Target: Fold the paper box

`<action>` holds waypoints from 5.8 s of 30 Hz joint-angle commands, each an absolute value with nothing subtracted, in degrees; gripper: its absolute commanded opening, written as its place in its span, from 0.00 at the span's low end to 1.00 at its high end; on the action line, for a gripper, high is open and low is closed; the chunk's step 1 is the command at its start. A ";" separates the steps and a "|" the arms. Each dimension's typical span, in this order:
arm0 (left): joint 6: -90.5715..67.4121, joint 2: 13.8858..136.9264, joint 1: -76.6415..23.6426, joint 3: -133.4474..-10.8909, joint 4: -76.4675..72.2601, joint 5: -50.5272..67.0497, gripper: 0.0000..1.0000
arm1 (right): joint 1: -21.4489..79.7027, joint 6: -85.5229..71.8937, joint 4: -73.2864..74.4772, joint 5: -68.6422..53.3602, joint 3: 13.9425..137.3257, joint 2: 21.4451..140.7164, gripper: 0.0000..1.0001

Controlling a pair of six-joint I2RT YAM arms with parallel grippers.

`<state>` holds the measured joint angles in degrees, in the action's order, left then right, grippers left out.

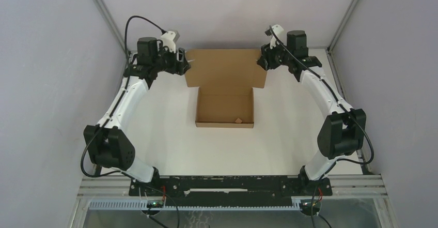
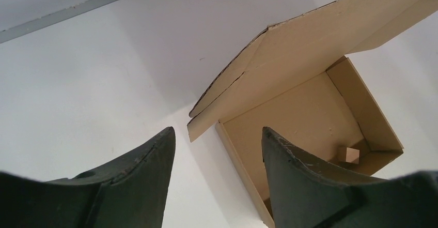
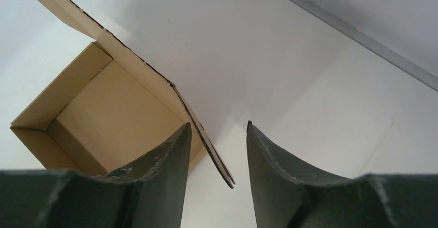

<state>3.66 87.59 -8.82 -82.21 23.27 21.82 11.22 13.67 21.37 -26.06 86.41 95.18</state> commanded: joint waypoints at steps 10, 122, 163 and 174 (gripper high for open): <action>5.18 89.59 -8.46 -85.56 22.71 23.80 0.69 | 12.01 14.39 20.64 -26.69 87.36 95.48 0.51; 6.56 95.81 -8.45 -92.85 23.20 27.43 0.35 | 11.51 14.24 19.77 -24.86 85.16 93.06 0.36; 5.66 92.72 -13.62 -89.01 26.50 15.57 0.20 | 17.61 11.74 22.77 -12.51 86.05 93.09 0.15; 1.90 90.47 -15.87 -88.42 27.28 11.51 0.21 | 21.84 8.80 22.90 -4.16 84.47 90.85 0.10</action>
